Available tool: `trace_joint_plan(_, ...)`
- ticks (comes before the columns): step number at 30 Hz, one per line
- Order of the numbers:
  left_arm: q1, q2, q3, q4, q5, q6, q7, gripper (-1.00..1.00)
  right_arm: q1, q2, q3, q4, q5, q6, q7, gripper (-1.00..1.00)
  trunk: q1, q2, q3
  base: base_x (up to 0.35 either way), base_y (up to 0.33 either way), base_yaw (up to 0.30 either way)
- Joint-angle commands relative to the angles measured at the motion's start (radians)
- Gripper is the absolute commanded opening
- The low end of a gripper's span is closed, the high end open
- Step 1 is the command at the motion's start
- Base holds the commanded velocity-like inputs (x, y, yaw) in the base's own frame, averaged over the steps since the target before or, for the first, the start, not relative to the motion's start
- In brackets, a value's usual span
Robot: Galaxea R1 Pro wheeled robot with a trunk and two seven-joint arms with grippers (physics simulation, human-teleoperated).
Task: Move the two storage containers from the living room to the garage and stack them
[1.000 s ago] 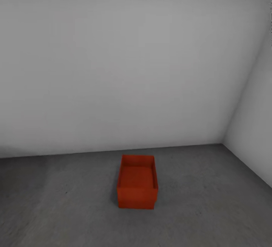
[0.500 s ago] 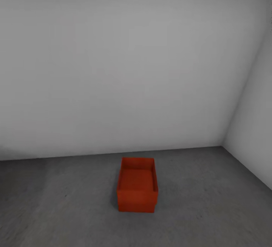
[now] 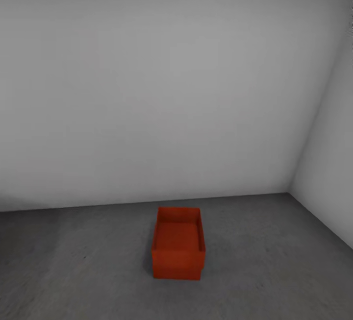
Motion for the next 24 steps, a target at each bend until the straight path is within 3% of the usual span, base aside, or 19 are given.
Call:
trace_joint_plan(1,0.000,0.000,0.005,0.001,0.002,-0.003,0.001,1.00,-0.001,-0.001,0.008,0.003,-0.010,-0.004,0.000,1.00,0.000,-0.001,0.001,0.000,0.000,0.000)
trace_joint_plan(24,0.003,0.002,0.005,0.001,0.007,-0.058,0.011,1.00,-0.001,-0.009,0.014,0.003,0.007,-0.004,0.003,1.00,0.000,-0.001,0.038,0.000,0.000,0.000)
